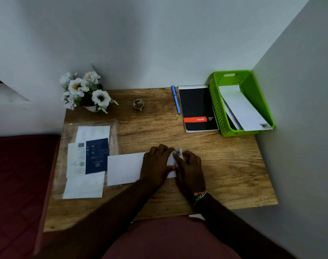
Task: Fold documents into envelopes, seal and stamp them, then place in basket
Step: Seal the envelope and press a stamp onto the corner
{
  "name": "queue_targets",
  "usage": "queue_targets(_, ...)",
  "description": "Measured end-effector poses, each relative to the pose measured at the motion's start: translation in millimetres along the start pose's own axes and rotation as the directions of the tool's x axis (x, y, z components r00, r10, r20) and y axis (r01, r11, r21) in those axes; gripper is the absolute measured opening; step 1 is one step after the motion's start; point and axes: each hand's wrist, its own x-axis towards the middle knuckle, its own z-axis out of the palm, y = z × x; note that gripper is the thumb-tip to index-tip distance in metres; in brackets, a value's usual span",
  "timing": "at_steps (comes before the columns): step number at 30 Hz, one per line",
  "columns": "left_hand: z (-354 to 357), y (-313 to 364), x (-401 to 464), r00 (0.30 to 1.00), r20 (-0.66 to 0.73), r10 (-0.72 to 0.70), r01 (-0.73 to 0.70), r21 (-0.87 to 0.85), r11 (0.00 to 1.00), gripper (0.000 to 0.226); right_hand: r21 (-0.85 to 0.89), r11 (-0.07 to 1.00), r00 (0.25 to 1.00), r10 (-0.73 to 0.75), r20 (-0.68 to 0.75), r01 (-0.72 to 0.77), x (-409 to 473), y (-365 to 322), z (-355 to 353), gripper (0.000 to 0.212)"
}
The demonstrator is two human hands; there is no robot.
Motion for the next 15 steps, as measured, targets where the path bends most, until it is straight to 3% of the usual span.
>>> queue_targets(4, 0, 0, 3, 1.000, 0.004, -0.007, 0.007, -0.008, 1.000, 0.065, -0.112, 0.994, 0.996, 0.027, 0.087, -0.017, 3, -8, -1, 0.053)
queue_targets(15, -1, 3, 1, 1.000, 0.000, -0.021, 0.021, 0.005, 1.000, 0.067, -0.300, 0.949, 0.989, 0.126, 0.082, -0.096, 3, -16, -4, 0.059)
